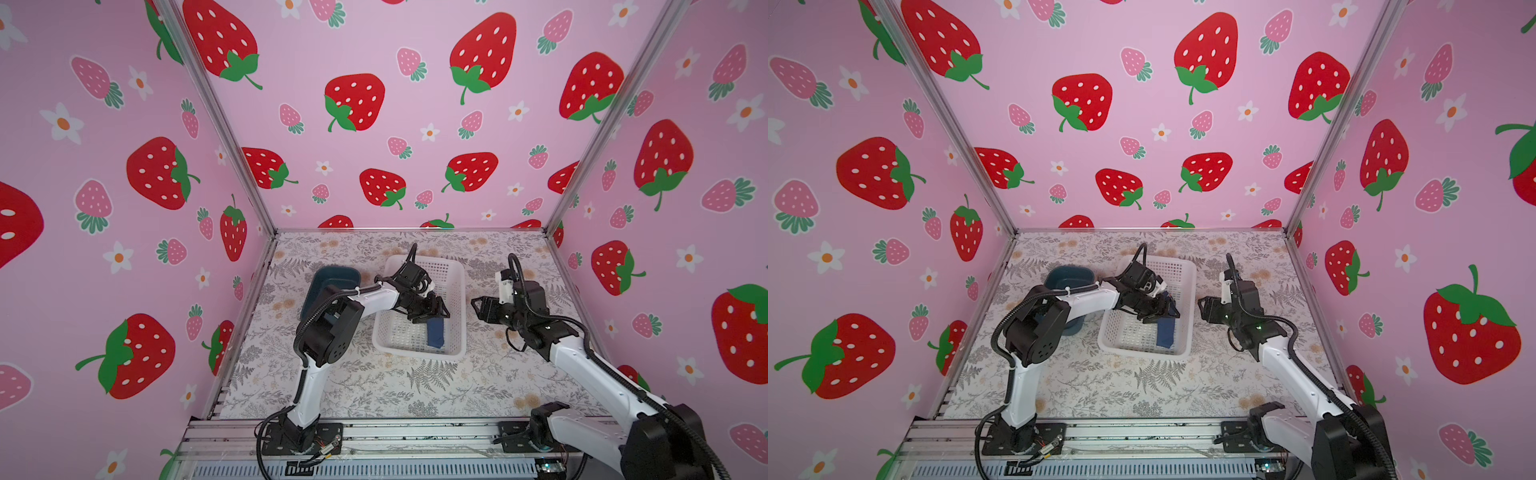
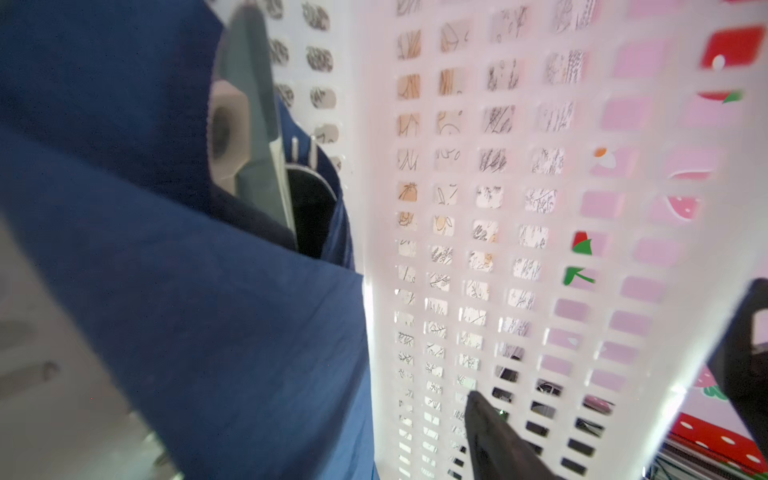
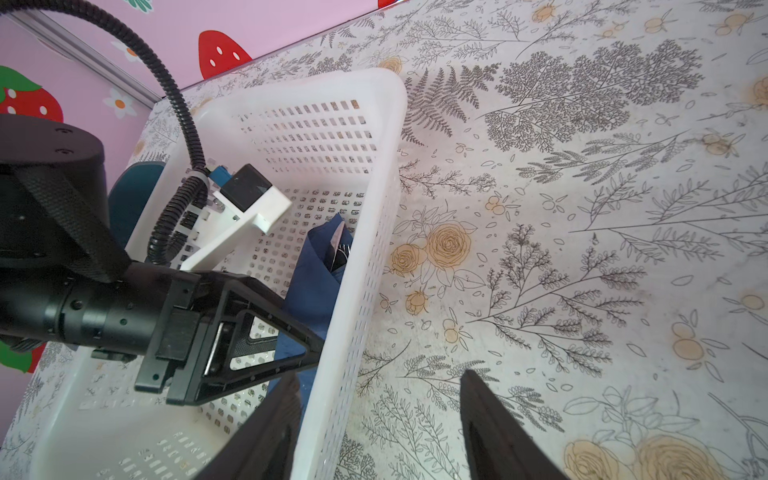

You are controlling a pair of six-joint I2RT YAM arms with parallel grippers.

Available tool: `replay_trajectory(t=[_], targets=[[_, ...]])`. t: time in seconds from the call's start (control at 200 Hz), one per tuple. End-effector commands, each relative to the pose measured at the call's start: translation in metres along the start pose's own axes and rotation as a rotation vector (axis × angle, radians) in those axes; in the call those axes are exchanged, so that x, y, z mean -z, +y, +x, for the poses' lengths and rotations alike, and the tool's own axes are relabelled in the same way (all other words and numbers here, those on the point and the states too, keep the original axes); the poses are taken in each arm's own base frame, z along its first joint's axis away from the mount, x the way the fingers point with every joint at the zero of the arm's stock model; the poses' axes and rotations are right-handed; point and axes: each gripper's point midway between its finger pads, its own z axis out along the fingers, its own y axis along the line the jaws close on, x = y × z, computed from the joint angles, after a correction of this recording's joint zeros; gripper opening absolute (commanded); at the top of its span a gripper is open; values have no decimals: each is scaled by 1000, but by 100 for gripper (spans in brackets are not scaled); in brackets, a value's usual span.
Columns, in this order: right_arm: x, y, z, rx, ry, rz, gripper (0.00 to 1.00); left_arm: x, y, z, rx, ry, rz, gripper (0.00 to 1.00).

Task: Place the utensils on the paper napkin and roll it up
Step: 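Lower the blue napkin bundle into the white basket with the left gripper, then open the left gripper to release the bundle and lift away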

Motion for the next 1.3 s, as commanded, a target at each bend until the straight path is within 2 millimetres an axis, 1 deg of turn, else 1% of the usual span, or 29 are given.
replay_trajectory(t=[0.0, 0.08, 0.24, 0.28, 0.355, 0.455, 0.6, 0.785, 0.91, 0.99, 1.19, 1.296], targets=[[6, 4, -12, 12, -26, -3, 63, 3, 15, 6, 5, 18, -99, 77], [6, 4, -12, 15, -25, -5, 63, 8, 17, 6, 1, 9, -133, 82], [6, 4, -12, 17, -26, -5, 63, 22, 20, 2, 3, -34, -194, 83], [6, 4, -12, 16, -25, -5, 63, 24, 21, 2, 4, -38, -206, 85], [6, 4, -10, 14, -20, -5, 63, 25, 23, 2, 6, -42, -217, 85], [5, 4, -10, 14, -17, -7, 63, 23, 27, 3, 19, -33, -226, 76], [6, 4, -10, 17, -18, -6, 63, 15, 34, 8, 40, -3, -225, 59], [5, 4, -10, 19, -19, -7, 63, 9, 36, 12, 44, 22, -213, 45], [4, 4, -10, 17, -16, -8, 63, 5, 34, 14, 40, 39, -194, 40], [3, 3, -8, 15, -9, -7, 63, 2, 35, 15, 43, 49, -188, 38], [0, 2, -6, 11, 2, -6, 63, -5, 28, 15, 26, 66, -151, 35], [0, 2, -6, 11, 2, -7, 63, -9, 26, 15, 17, 77, -137, 35]])
